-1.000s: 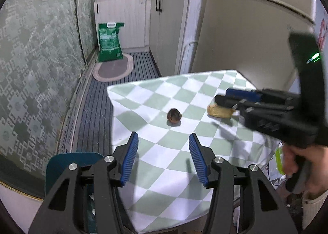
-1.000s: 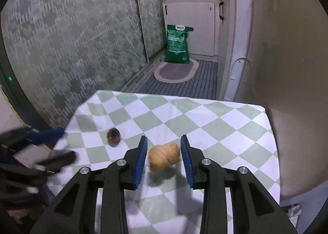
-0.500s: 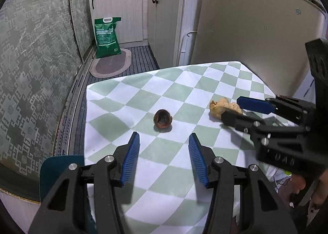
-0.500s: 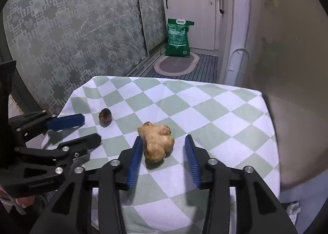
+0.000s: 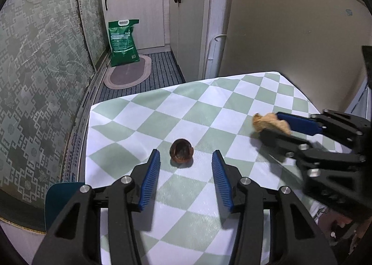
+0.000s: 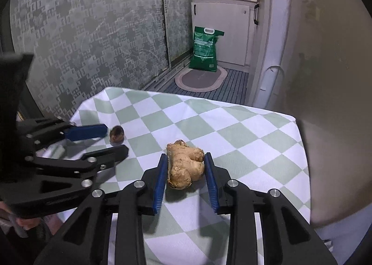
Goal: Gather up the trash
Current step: 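Grasp the ginger root with the right gripper while the left grasps the dark nut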
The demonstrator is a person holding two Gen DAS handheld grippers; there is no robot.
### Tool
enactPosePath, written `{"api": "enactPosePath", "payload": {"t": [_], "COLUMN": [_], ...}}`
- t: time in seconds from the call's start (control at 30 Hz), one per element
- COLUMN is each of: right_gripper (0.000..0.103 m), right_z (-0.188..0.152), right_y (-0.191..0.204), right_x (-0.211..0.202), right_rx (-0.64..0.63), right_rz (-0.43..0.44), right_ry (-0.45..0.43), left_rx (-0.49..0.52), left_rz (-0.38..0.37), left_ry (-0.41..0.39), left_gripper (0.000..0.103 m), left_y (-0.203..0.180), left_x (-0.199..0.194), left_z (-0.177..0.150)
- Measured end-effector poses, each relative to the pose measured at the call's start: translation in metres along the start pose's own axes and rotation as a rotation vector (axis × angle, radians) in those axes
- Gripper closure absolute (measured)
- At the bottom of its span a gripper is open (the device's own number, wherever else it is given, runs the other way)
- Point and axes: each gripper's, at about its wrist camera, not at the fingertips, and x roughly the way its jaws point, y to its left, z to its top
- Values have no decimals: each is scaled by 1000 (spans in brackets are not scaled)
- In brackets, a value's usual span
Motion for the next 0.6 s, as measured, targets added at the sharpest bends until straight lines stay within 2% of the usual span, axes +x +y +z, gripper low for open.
{"api": "enactPosePath", "payload": {"t": [0.2, 0.3, 0.43, 0.6], "right_gripper": [72, 72, 72, 72], "right_z": [2, 2, 5, 9], "right_y": [-12, -13, -13, -16], "right_x": [-22, -29, -41, -59], "right_rx": [48, 64, 72, 83], "right_rz": [43, 67, 85, 99], "right_ry": [-37, -44, -58, -85], "left_rx": [6, 2, 24, 15], "left_rz": [33, 31, 23, 13], "left_ry": [8, 14, 13, 10], "left_gripper": [55, 62, 81, 81], "left_y": [-2, -3, -11, -11], "left_x": [5, 7, 8, 3], "left_z": [6, 8, 9, 7]}}
